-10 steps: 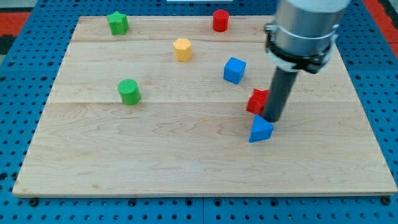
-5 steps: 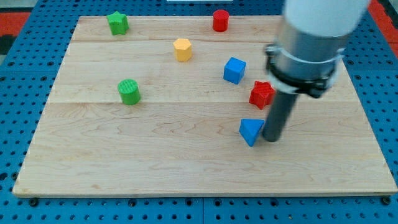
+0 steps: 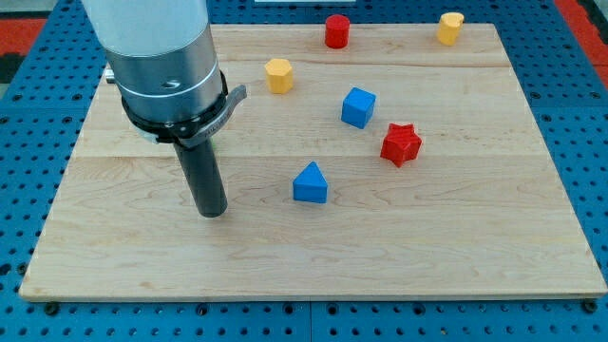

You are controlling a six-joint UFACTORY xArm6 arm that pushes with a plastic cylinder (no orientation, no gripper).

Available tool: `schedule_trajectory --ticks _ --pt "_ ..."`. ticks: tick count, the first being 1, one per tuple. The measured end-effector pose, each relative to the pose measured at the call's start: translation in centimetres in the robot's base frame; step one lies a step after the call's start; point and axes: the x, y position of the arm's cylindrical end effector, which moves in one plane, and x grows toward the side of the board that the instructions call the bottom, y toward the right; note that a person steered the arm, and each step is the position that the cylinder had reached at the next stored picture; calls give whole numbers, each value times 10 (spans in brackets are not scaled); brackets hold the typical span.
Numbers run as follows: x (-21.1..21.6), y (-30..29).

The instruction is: Move the green circle towards center

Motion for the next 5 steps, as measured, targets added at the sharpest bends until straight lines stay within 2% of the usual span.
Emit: schedule_trajectory --ticks 1,2,4,5 --pt "-1 33" --pt "-10 112" --pt "-6 146" --pt "-30 147"
